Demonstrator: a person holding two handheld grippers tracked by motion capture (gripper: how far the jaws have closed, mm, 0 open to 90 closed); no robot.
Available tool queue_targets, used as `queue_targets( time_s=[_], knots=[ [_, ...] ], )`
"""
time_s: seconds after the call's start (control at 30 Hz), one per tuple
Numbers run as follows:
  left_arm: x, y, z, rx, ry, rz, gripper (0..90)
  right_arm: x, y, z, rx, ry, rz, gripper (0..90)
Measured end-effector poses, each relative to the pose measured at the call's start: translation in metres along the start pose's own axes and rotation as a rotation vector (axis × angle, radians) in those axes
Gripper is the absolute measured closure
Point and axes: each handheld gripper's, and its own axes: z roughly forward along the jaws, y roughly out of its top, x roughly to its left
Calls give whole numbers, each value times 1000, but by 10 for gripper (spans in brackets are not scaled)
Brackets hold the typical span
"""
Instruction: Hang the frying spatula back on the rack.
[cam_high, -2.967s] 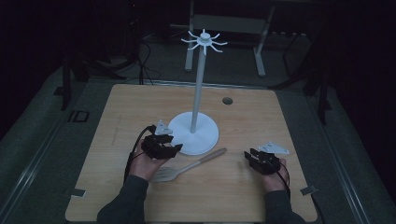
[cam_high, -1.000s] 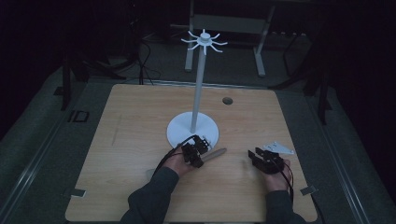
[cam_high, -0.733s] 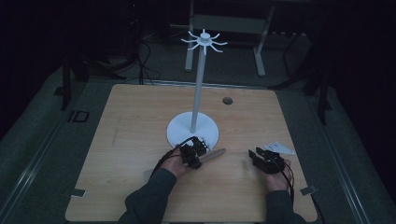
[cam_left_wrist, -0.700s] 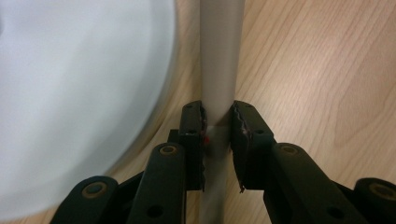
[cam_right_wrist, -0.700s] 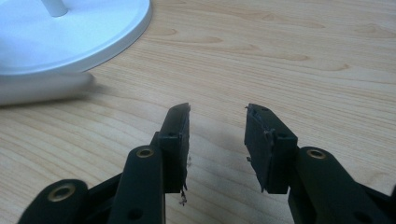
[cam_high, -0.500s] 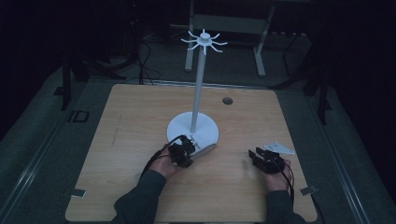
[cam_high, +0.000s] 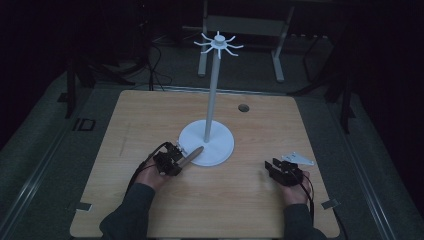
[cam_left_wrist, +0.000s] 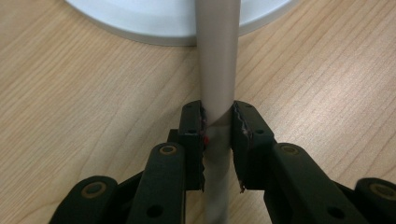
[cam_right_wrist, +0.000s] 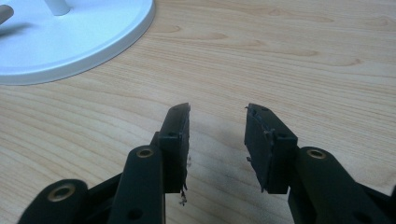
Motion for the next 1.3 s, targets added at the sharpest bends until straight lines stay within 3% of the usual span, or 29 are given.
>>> queue_targets(
  time_s=[0.27,0.5,0.77,0.93,1.13,1.3],
  knots=[
    [3,8,6,35,-24,14,736,-1,0,0,-2,5,7,598],
    [6,10,10,27,-46,11,720,-7,-1,-1,-16,35,67,596],
    [3,10,12,1,-31,-3,736,-10,-2,0,-13,26,78,581],
    [1,11,11,-6,0,-8,740,-11,-3,1,-8,20,77,572],
    [-6,13,-4,-80,16,-14,740,-10,-3,1,-9,21,77,569],
    [-16,15,-19,-163,60,-13,739,-9,-3,2,-5,25,72,563]
  ],
)
